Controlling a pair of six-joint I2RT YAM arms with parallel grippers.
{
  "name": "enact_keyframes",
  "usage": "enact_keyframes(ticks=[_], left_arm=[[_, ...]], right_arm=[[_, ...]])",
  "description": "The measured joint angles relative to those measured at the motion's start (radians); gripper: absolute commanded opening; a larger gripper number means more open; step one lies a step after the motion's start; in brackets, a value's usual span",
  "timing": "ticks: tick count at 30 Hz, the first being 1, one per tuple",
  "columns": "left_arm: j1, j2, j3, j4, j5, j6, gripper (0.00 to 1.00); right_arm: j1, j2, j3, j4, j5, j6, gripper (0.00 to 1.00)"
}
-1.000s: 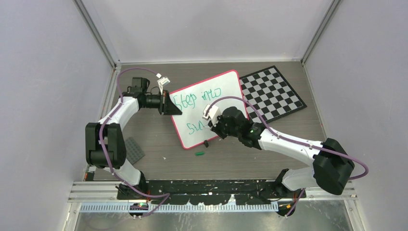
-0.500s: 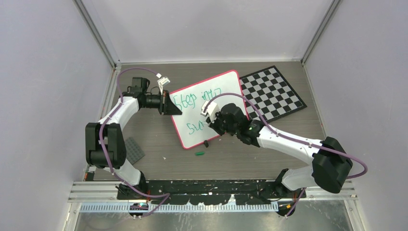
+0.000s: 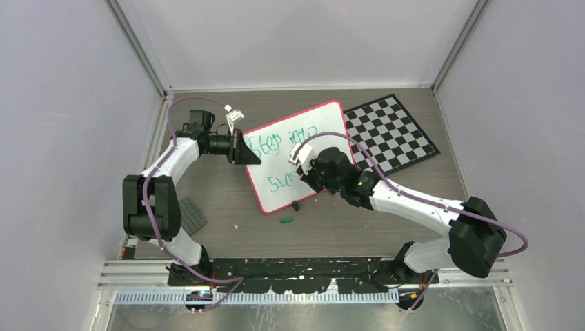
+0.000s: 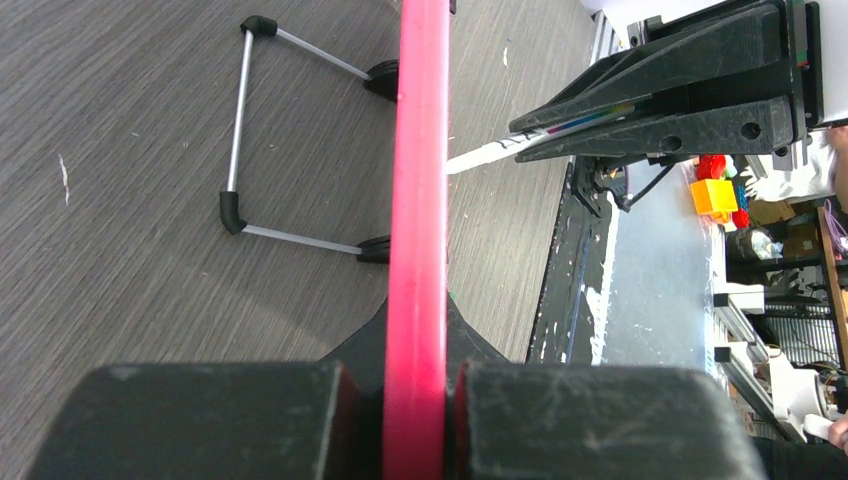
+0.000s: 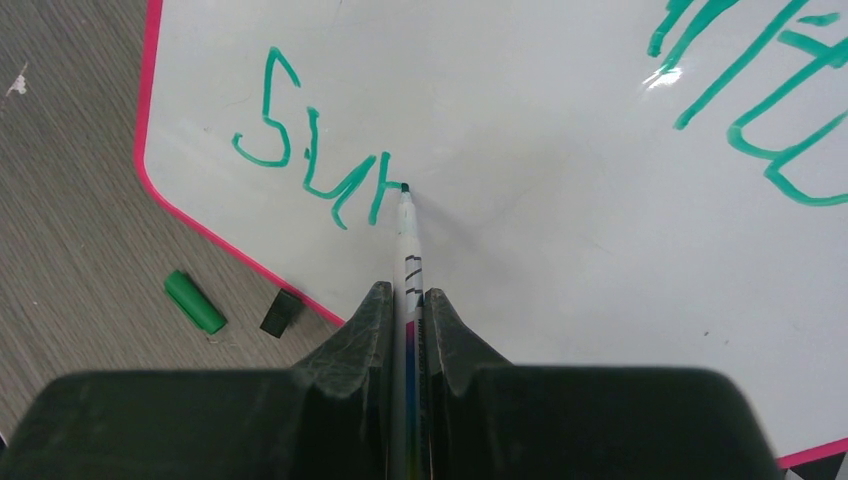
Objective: Write a sentence on the whiteboard
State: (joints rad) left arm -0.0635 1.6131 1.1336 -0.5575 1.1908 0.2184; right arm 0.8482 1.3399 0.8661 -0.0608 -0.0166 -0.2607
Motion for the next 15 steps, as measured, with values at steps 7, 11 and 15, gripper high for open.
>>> enact_keyframes(ticks=[7, 11, 15], left_arm=[[0.0, 0.0, 0.003, -0.005, 0.0, 0.004, 0.0], [0.0, 0.001, 0.004, -0.008, 0.0, 0.005, 0.0], [-0.001, 0.001, 0.006, -0.01, -0.001, 0.005, 0.0]], right_arm=[[-0.008, -0.045, 0.0, 0.001, 0.016, -0.003, 0.0], [-0.008, -0.053, 0.0, 0.006, 0.019, -0.003, 0.0], [-0.008, -0.046, 0.0, 0.007, 0.02, -0.007, 0.0]])
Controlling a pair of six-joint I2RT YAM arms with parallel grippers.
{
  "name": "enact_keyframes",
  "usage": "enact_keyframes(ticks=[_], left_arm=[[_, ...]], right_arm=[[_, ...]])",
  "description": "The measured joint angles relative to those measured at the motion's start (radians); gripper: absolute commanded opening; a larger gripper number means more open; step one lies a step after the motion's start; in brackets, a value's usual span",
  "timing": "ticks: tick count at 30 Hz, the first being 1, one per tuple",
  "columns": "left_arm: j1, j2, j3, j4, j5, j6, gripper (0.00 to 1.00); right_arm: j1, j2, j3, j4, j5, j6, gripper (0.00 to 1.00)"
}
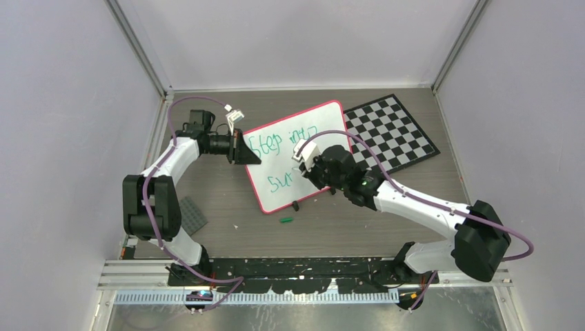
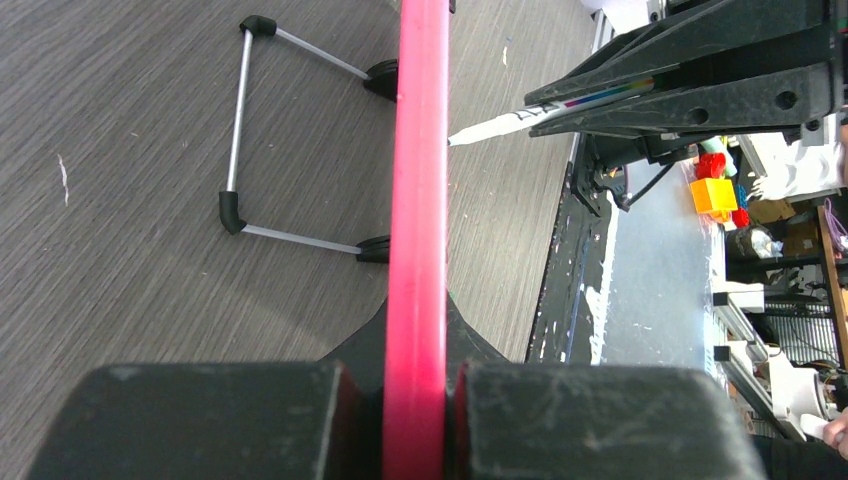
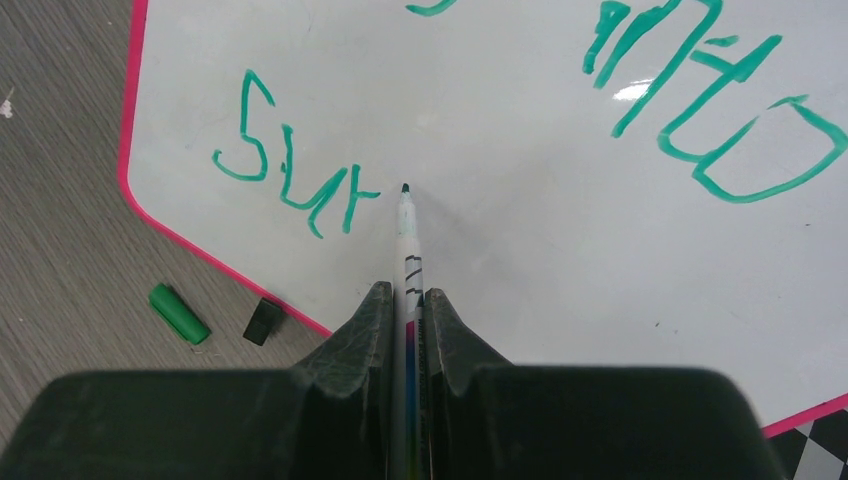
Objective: Write a sentence on the whiteboard
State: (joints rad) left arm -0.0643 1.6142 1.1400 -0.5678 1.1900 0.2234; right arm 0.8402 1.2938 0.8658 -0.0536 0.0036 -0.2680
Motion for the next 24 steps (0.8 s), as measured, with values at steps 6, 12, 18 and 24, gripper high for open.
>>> enact_keyframes(ticks=[6, 12, 18, 24], left_arm=[[0.0, 0.002, 0.0, -0.002, -0.001, 0.003, 0.0], [0.0, 0.003, 0.001, -0.002, 0.0, 0.003, 0.0], [0.0, 0.003, 0.002, -0.002, 0.0, 0.003, 0.0], [0.0, 0.003, 0.002, -0.002, 0.0, 0.008, 0.0]], right_arm=[[0.0, 0.035, 0.0, 0.0, -0.002, -0.01, 0.0], [0.0, 0.037, 0.0, 0.0, -0.001, -0.014, 0.0], [0.0, 0.035, -0.005, 0.0, 0.006, -0.01, 0.0], [0.0, 0.012, -0.05, -0.015, 0.013, -0.005, 0.0]])
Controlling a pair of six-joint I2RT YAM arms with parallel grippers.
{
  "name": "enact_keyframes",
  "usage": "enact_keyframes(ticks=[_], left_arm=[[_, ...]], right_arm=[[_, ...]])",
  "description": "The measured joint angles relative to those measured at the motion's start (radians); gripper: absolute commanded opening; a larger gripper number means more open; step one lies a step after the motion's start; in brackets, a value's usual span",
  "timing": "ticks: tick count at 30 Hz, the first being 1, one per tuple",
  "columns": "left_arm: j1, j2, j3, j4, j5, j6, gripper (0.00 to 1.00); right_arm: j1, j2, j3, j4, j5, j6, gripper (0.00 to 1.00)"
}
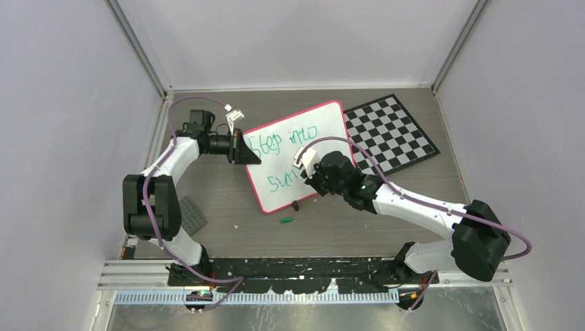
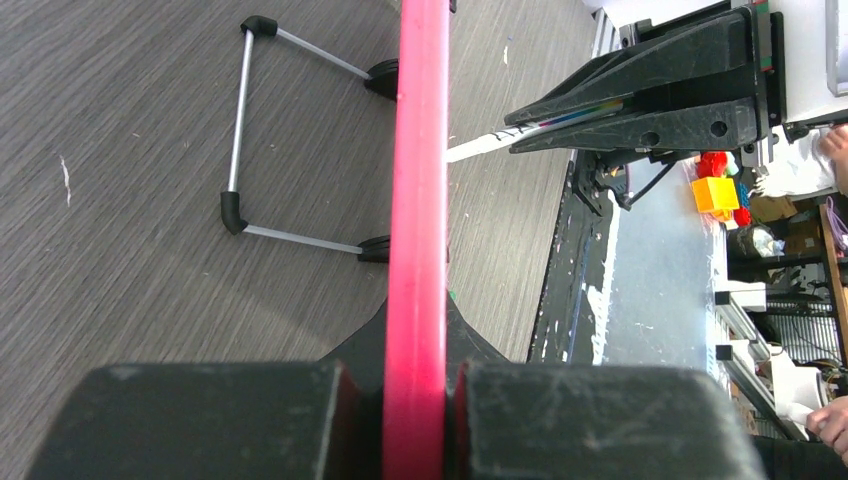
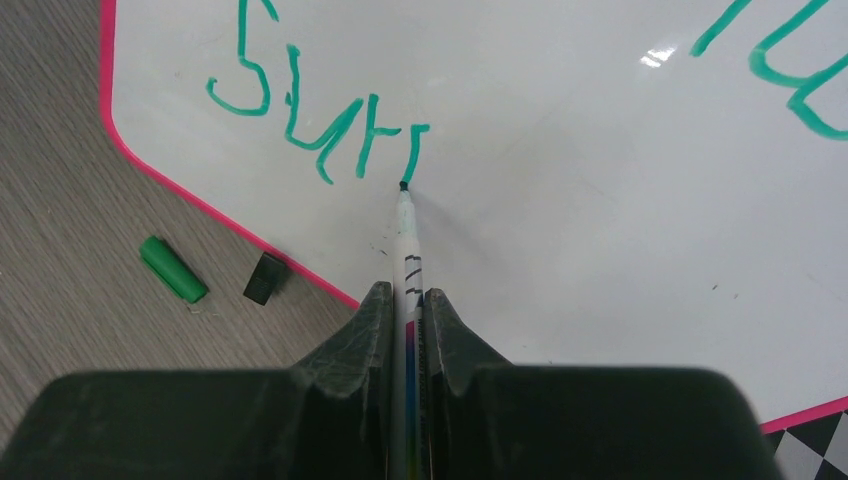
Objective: Write a sentence on the whiteboard
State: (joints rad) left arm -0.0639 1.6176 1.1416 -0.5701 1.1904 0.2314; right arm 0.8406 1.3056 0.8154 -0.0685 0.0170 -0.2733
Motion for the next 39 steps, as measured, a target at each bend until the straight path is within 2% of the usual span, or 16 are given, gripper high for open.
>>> enact_keyframes(ticks=[39], left_arm=[[0.001, 0.004, 0.003, -0.008, 0.004, 0.012, 0.0]], right_arm=[[-0.023, 0.017, 0.065, -0.028, 0.01, 0.018, 0.0]])
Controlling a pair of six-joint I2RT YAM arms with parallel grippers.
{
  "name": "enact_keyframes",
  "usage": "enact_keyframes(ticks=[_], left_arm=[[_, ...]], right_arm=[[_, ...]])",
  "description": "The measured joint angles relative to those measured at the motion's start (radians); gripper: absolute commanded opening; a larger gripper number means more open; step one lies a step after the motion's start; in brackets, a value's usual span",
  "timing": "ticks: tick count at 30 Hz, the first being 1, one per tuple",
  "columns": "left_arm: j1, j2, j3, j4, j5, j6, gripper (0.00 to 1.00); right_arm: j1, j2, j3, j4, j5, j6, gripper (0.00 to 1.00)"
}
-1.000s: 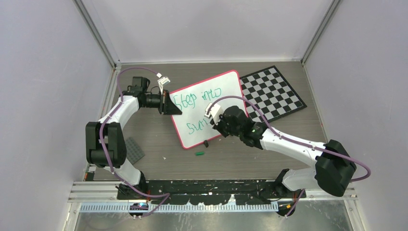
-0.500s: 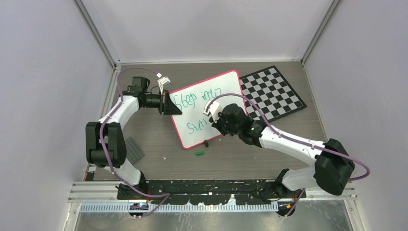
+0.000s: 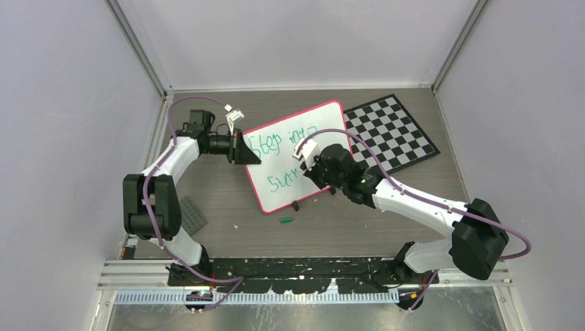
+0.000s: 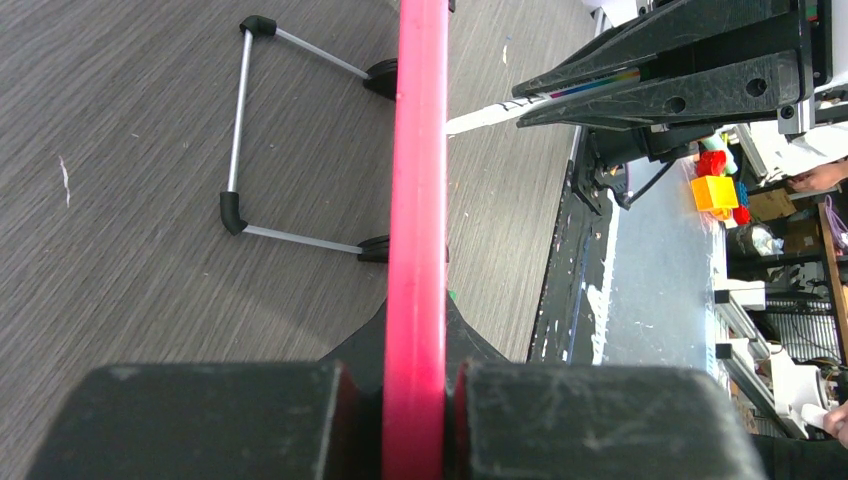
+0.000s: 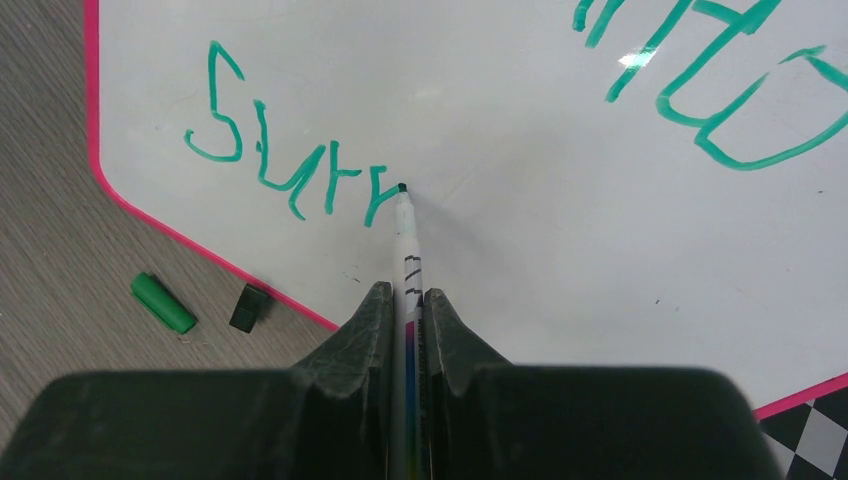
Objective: Write a sentence on the whiteboard
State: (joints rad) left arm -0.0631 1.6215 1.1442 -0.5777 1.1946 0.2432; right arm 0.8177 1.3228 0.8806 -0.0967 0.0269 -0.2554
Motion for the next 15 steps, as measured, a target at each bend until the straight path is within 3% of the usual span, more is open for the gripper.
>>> enact_keyframes(ticks=[15], left_arm=[[0.0, 0.002, 0.003, -0.008, 0.002, 0.008, 0.0]], right_arm=[[-0.001, -0.002, 0.0, -0.001, -0.003, -0.004, 0.0]])
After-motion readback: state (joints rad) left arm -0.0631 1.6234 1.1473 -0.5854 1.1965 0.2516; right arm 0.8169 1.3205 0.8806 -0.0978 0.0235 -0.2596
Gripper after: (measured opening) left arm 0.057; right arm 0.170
